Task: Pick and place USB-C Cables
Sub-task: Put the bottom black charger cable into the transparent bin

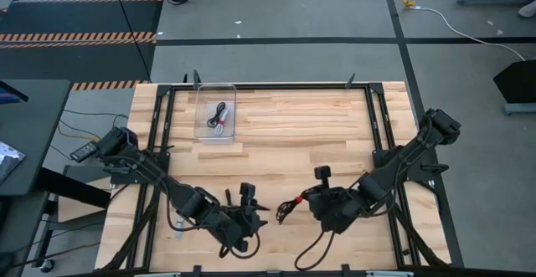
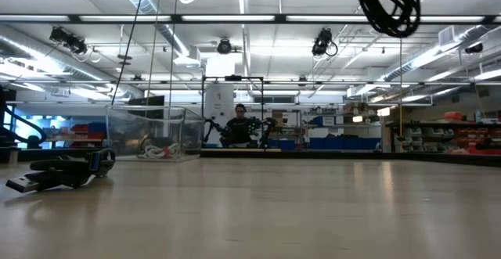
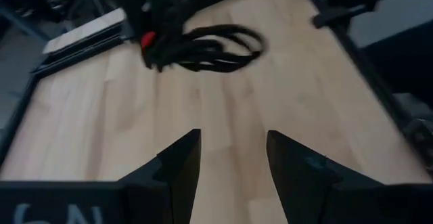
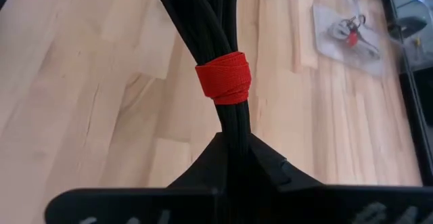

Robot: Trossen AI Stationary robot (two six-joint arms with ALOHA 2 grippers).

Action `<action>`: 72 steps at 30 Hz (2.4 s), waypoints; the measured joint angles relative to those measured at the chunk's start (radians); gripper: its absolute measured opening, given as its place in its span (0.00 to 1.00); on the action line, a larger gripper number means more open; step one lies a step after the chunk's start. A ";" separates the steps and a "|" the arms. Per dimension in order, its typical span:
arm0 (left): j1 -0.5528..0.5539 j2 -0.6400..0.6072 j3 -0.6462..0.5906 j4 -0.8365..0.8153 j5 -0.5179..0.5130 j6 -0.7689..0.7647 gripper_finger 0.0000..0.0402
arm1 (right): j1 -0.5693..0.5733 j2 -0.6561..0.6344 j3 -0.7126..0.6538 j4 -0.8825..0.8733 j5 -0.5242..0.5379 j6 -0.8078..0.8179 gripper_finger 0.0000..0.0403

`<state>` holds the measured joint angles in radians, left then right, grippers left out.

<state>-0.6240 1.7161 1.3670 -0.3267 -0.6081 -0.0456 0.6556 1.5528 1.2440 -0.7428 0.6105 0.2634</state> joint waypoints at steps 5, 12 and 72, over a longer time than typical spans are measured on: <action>0.017 0.000 0.000 0.017 -0.073 0.032 0.44 | -0.033 0.000 0.011 0.021 -0.020 -0.048 0.07; 0.054 0.000 0.000 0.097 -0.081 0.080 0.46 | -0.040 0.000 0.011 0.091 0.039 -0.108 0.07; 0.137 0.000 0.000 0.335 -0.184 0.080 0.52 | -0.057 -0.001 0.011 0.169 0.063 -0.156 0.08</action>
<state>-0.4866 1.7161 1.3670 0.0078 -0.7921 0.0342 0.5984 1.5520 1.2549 -0.5735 0.6739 0.1074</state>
